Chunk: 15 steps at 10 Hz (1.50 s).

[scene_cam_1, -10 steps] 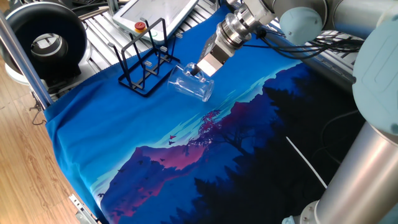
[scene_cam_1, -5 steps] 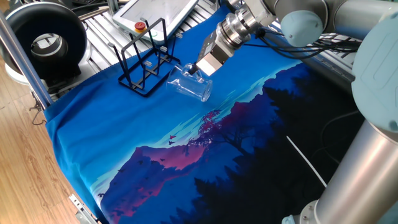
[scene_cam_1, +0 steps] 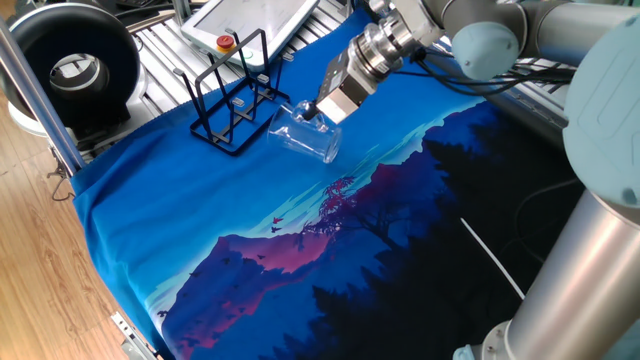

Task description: Put the cup on the cup rack

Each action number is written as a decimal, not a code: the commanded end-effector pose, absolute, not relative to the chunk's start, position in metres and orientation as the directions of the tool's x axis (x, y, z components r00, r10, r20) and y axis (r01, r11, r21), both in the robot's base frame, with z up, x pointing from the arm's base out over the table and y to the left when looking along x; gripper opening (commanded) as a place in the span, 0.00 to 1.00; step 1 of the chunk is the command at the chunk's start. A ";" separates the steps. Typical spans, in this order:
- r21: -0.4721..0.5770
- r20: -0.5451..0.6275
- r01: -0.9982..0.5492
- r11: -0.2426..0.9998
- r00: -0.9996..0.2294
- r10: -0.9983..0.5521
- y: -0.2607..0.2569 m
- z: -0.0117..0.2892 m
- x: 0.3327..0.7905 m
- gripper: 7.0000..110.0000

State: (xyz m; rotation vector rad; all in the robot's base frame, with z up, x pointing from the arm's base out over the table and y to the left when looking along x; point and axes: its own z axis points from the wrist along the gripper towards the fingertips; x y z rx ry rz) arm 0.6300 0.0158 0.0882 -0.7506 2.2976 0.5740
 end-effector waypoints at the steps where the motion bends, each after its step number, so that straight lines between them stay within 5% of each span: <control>1: 0.202 -0.696 -0.623 0.755 -0.634 -0.337 0.016 0.086 0.637 0.15; 3: 0.210 -0.676 -0.587 0.782 -0.665 -0.318 0.010 0.082 0.638 0.15; 4: 0.208 -0.663 -0.567 0.797 -0.681 -0.311 0.006 0.079 0.639 0.00; 15: 0.254 -0.524 -0.497 0.830 -0.792 -0.313 0.019 0.091 0.626 0.00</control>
